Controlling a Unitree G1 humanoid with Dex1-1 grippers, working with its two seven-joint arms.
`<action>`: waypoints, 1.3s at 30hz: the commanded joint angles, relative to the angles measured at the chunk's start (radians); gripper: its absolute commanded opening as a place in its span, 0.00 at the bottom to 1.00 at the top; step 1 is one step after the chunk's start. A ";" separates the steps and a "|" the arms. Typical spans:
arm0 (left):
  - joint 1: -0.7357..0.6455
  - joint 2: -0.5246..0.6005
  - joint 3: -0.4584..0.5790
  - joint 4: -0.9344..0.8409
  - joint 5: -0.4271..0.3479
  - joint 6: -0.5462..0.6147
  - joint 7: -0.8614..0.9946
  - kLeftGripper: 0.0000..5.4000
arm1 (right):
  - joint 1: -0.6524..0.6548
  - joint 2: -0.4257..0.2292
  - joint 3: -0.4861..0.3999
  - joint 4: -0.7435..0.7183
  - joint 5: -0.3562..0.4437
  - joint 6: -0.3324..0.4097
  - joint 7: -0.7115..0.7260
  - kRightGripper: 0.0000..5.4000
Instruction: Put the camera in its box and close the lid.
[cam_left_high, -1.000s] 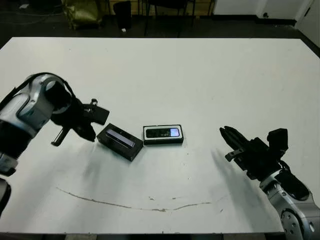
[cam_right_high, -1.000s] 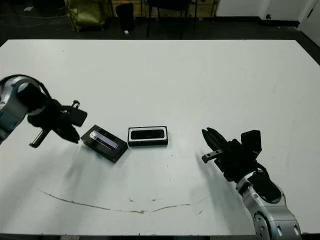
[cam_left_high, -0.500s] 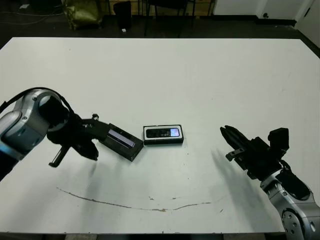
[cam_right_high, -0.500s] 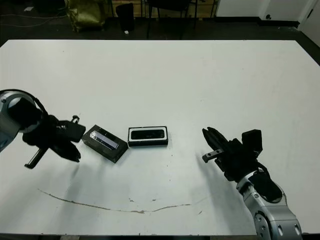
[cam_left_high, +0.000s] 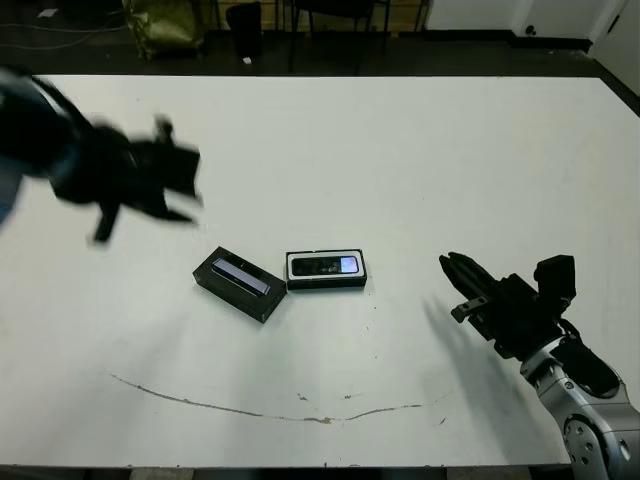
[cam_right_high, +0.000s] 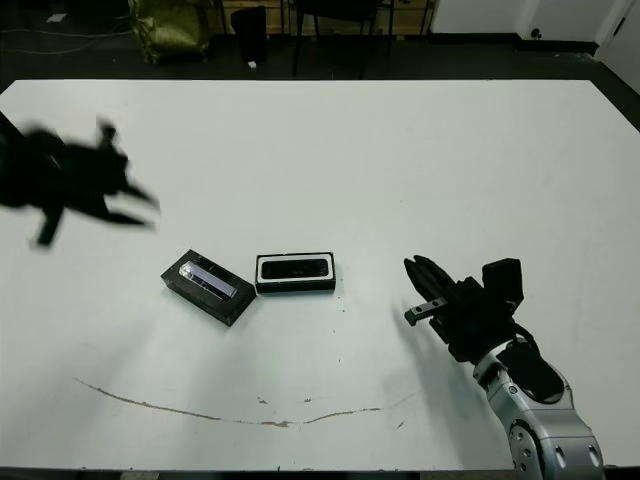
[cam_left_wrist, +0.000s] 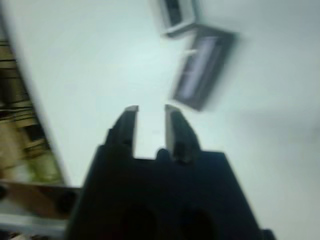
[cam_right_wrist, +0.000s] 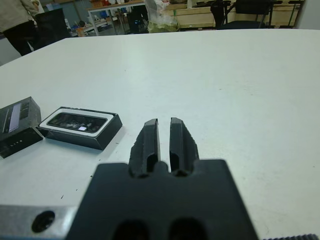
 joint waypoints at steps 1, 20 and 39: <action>0.014 -0.054 -0.078 0.055 0.082 -0.046 0.033 0.46 | 0.009 -0.007 0.004 -0.011 -0.011 0.029 -0.021 0.00; -0.035 -0.228 -0.286 0.222 0.260 -0.115 -0.110 1.00 | 0.013 0.004 0.007 0.056 0.000 -0.004 0.025 0.00; -0.113 -0.322 -0.362 0.519 0.388 -0.391 -0.094 1.00 | 0.043 0.019 0.012 0.054 0.010 -0.014 0.021 0.00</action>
